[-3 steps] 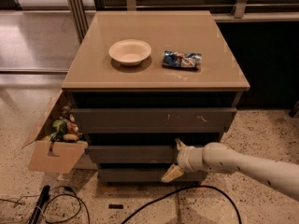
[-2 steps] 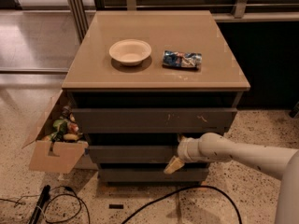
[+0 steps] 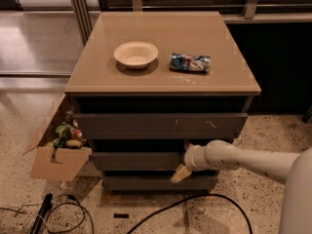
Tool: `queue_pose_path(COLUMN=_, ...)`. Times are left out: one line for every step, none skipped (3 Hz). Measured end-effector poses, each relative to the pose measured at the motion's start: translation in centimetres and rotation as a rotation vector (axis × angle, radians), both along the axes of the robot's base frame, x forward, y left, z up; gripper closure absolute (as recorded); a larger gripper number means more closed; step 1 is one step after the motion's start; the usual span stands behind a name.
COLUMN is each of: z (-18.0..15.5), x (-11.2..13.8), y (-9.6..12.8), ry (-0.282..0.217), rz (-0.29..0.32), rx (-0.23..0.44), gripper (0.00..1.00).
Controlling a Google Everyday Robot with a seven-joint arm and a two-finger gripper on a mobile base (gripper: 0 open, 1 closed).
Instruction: Open middle drawer
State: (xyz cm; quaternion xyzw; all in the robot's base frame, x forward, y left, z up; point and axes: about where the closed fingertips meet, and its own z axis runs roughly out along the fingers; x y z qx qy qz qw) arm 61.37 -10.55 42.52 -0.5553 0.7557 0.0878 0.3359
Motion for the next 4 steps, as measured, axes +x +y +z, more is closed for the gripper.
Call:
queue_pose_path(z=0.0, x=0.0, y=0.0, ry=0.0, rz=0.0, rx=0.0, gripper=0.19)
queue_pose_path(z=0.0, x=0.0, y=0.0, ry=0.0, rz=0.0, rx=0.0, gripper=0.42)
queue_pose_path(z=0.4, x=-1.1, y=-0.1, ry=0.001, rz=0.017, rx=0.005, gripper=0.65)
queue_pose_path(z=1.7, x=-5.4, y=-1.4, ry=-0.018, rz=0.048, rx=0.007, gripper=0.88)
